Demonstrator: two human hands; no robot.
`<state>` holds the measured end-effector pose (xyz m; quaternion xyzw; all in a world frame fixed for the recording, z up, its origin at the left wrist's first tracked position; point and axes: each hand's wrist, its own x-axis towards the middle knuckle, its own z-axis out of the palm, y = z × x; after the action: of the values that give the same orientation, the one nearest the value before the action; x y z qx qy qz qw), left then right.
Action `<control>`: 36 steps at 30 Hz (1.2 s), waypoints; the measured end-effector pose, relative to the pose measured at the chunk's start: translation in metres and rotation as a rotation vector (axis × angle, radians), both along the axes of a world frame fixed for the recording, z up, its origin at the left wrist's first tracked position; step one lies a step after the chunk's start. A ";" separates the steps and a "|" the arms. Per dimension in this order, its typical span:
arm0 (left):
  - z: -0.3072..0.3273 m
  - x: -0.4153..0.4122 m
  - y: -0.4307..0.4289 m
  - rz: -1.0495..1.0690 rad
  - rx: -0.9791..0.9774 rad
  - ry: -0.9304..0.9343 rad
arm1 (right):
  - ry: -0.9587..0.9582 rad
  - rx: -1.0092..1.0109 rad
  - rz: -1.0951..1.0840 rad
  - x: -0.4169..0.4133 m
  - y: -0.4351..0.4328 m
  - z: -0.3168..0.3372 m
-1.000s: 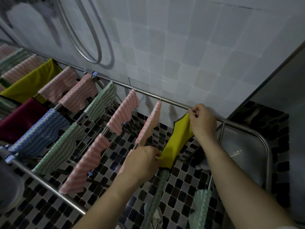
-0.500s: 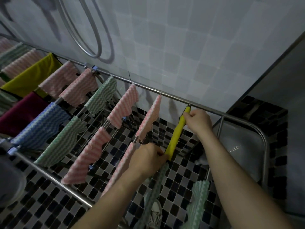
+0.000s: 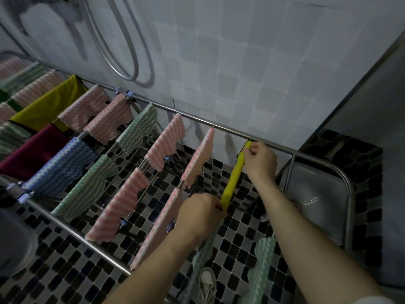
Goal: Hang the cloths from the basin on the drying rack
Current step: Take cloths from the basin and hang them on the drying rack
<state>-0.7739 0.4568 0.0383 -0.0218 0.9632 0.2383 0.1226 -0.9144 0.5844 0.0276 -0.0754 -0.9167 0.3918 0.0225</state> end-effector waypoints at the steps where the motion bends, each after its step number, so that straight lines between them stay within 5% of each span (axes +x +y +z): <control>1: 0.000 0.001 0.001 -0.008 -0.022 0.015 | -0.007 0.003 0.008 0.001 0.000 0.001; 7: 0.014 0.010 -0.002 0.042 0.097 0.091 | -0.096 0.126 0.110 0.006 0.008 0.017; 9: 0.028 0.015 -0.011 0.168 0.298 0.064 | -0.174 0.022 0.147 0.014 0.012 0.032; 14: 0.064 0.028 -0.037 0.598 1.041 -0.029 | -0.595 -0.641 0.339 0.070 0.015 0.083; 18: 0.078 0.047 -0.047 0.693 1.486 -0.128 | -0.774 -0.841 0.533 0.119 0.001 0.096; 23: 0.085 0.078 -0.056 0.680 1.853 -0.077 | -0.725 -0.927 0.655 0.169 -0.025 0.096; 31: 0.105 0.135 -0.071 0.799 1.689 0.154 | -0.631 -1.141 0.427 0.226 -0.050 0.113; 36: 0.101 0.166 -0.073 0.747 1.084 0.375 | -0.641 -1.309 0.286 0.255 -0.060 0.128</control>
<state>-0.6083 0.3835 0.1392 -0.2466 0.6404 0.7131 -0.1434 -0.6598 0.5245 0.1557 -0.0639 -0.4584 0.8158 -0.3467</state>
